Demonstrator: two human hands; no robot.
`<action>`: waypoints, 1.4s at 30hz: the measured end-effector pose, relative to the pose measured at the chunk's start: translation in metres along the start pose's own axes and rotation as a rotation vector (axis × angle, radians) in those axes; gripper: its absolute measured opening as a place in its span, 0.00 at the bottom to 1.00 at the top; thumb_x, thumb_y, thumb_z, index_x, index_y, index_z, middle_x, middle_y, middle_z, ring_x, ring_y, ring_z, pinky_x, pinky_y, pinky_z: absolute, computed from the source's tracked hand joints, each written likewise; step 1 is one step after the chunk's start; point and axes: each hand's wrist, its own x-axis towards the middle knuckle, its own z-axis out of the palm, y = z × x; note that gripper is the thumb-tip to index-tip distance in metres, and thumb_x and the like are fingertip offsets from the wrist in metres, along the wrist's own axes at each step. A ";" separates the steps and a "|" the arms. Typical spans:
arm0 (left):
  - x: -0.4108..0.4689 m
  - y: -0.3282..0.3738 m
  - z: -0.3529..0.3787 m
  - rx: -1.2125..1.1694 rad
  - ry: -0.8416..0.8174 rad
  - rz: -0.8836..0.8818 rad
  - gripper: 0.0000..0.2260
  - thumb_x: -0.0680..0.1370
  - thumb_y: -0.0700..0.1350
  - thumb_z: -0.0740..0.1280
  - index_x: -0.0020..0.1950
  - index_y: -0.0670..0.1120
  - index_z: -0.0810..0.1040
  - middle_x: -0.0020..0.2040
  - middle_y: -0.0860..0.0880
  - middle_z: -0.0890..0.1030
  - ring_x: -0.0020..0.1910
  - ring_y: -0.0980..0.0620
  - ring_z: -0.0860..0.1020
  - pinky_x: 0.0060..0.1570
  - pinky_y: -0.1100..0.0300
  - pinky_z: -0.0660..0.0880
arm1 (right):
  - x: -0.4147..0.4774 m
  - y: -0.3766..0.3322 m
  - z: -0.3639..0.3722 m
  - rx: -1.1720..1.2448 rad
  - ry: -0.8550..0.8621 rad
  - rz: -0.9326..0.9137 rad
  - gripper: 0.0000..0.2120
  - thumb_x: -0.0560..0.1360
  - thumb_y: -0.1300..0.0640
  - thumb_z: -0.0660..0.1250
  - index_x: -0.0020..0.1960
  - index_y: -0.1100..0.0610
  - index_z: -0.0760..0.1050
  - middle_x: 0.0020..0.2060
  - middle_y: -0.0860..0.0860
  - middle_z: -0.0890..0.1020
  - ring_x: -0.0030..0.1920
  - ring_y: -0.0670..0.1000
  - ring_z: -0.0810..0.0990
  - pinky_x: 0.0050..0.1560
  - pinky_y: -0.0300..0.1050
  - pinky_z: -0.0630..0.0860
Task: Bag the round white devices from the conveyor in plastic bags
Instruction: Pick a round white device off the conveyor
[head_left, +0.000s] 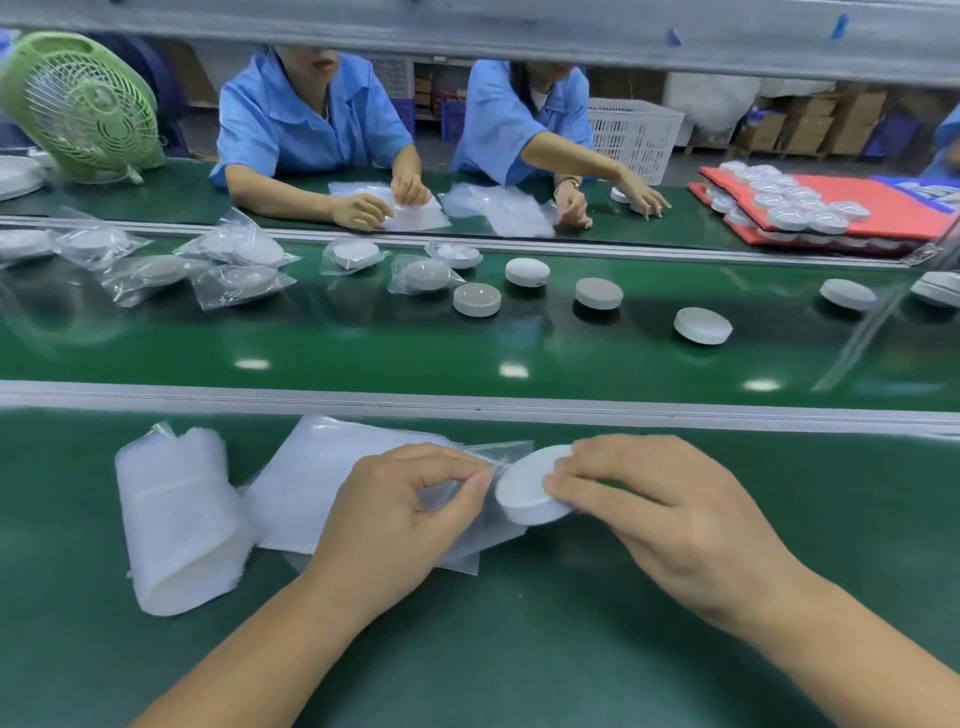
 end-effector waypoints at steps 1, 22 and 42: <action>-0.001 0.001 0.001 -0.034 -0.005 -0.019 0.06 0.76 0.56 0.68 0.49 0.62 0.85 0.46 0.68 0.83 0.51 0.63 0.82 0.51 0.69 0.75 | -0.001 -0.001 0.003 0.013 0.001 -0.001 0.17 0.78 0.69 0.69 0.63 0.56 0.82 0.58 0.51 0.84 0.59 0.55 0.82 0.49 0.52 0.78; 0.048 0.001 -0.011 0.301 0.037 0.055 0.07 0.75 0.63 0.64 0.49 0.64 0.77 0.53 0.69 0.75 0.60 0.63 0.70 0.53 0.69 0.69 | 0.119 0.113 0.088 0.395 0.051 0.988 0.05 0.75 0.53 0.77 0.45 0.42 0.85 0.45 0.37 0.85 0.41 0.36 0.79 0.47 0.32 0.76; 0.021 -0.030 -0.011 0.408 -0.124 0.032 0.08 0.71 0.59 0.67 0.41 0.63 0.85 0.44 0.72 0.79 0.46 0.68 0.75 0.45 0.65 0.76 | 0.044 0.172 0.063 0.089 -0.230 0.734 0.20 0.79 0.61 0.71 0.69 0.51 0.76 0.55 0.48 0.82 0.52 0.52 0.77 0.56 0.48 0.75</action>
